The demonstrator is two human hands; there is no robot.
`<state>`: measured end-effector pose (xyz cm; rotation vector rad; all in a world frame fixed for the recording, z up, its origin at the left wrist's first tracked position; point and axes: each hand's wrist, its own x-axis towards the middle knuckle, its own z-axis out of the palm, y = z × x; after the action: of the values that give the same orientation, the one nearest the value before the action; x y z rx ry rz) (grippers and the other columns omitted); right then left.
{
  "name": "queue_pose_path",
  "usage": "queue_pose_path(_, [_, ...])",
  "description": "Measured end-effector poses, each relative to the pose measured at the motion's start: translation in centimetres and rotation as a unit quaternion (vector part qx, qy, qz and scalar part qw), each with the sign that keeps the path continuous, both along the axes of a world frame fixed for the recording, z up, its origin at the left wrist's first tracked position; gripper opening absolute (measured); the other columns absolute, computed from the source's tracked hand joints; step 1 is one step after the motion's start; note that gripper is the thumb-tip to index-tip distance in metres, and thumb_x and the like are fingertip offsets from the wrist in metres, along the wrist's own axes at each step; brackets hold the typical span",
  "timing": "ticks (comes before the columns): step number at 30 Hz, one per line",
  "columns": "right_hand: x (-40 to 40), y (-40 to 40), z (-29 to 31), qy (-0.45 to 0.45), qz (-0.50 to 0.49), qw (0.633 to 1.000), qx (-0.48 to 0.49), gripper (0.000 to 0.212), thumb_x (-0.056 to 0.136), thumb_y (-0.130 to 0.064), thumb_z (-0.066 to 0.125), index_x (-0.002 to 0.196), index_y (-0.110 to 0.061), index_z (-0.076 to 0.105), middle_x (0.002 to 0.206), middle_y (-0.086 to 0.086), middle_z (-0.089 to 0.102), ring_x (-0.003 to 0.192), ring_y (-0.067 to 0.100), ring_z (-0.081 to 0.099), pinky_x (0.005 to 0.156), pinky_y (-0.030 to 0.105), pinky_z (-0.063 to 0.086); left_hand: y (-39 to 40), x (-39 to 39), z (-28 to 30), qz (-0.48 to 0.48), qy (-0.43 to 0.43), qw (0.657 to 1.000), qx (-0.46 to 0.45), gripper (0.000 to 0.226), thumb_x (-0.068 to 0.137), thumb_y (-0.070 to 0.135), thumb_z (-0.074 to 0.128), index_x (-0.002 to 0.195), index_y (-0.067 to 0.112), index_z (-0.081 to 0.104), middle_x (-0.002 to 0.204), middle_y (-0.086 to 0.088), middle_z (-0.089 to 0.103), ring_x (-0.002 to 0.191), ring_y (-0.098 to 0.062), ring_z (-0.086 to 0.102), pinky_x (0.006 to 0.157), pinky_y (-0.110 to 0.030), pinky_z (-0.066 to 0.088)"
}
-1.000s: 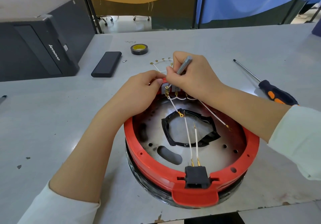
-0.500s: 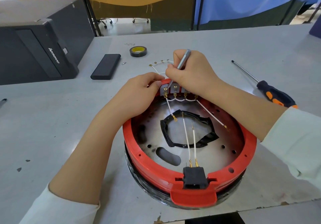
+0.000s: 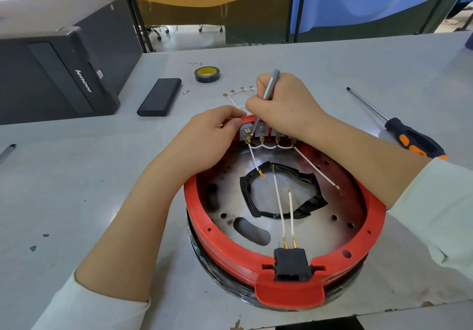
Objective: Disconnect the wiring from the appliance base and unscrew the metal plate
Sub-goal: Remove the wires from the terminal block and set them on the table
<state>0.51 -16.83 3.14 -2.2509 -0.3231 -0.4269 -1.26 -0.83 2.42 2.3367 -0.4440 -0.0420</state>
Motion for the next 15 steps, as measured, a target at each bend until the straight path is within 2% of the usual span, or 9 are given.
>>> queue_pose_path(3, [-0.5, -0.4, -0.2, -0.071, 0.008, 0.996, 0.043, 0.037, 0.080, -0.010, 0.055, 0.055, -0.021, 0.029, 0.047, -0.009, 0.027, 0.045, 0.006, 0.034, 0.044, 0.012, 0.028, 0.1, 0.1, -0.1, -0.003, 0.003, 1.000, -0.001, 0.029, 0.099, 0.029, 0.040, 0.120, 0.032, 0.059, 0.114, 0.012, 0.063, 0.105, -0.009, 0.055, 0.086, -0.023, 0.040])
queue_pose_path(6, [-1.2, -0.4, -0.2, -0.125, 0.068, 0.988, 0.063, 0.039, 0.090, -0.013, 0.054, 0.061, -0.025, 0.032, 0.051, -0.009, 0.031, 0.048, 0.006, 0.037, 0.048, 0.011, 0.030, 0.1, 0.2, -0.2, -0.003, 0.003, 1.000, -0.005, 0.028, 0.099, 0.029, 0.041, 0.119, 0.032, 0.059, 0.112, 0.012, 0.063, 0.104, -0.009, 0.056, 0.087, -0.023, 0.042])
queue_pose_path(10, [-1.5, 0.3, -0.4, -0.100, 0.106, 0.989, -0.016, 0.036, 0.099, -0.025, 0.048, 0.067, -0.024, 0.032, 0.052, -0.008, 0.033, 0.050, 0.010, 0.038, 0.049, 0.017, 0.028, 0.1, 0.1, -0.2, -0.007, -0.005, 1.000, -0.010, 0.026, 0.099, 0.029, 0.040, 0.113, 0.035, 0.062, 0.102, 0.013, 0.065, 0.094, -0.006, 0.058, 0.079, -0.014, 0.040])
queue_pose_path(12, [-1.4, 0.5, -0.5, -0.080, 0.105, 0.988, -0.078, 0.032, 0.100, -0.031, 0.043, 0.071, -0.019, 0.034, 0.051, -0.010, 0.035, 0.050, 0.009, 0.039, 0.050, 0.017, 0.028, 0.1, 0.1, -0.2, -0.008, -0.007, 1.000, -0.007, 0.026, 0.099, 0.030, 0.039, 0.110, 0.031, 0.063, 0.098, 0.010, 0.066, 0.090, -0.009, 0.058, 0.078, -0.017, 0.042])
queue_pose_path(15, [-1.8, 0.8, -0.4, -0.104, 0.102, 0.978, -0.152, 0.030, 0.099, -0.036, 0.036, 0.076, -0.018, 0.032, 0.047, -0.012, 0.034, 0.048, 0.008, 0.040, 0.048, 0.014, 0.025, 0.1, 0.0, -0.1, -0.012, -0.017, 1.000, 0.001, 0.024, 0.099, 0.032, 0.037, 0.094, 0.030, 0.061, 0.090, 0.008, 0.065, 0.081, -0.007, 0.057, 0.068, -0.015, 0.042])
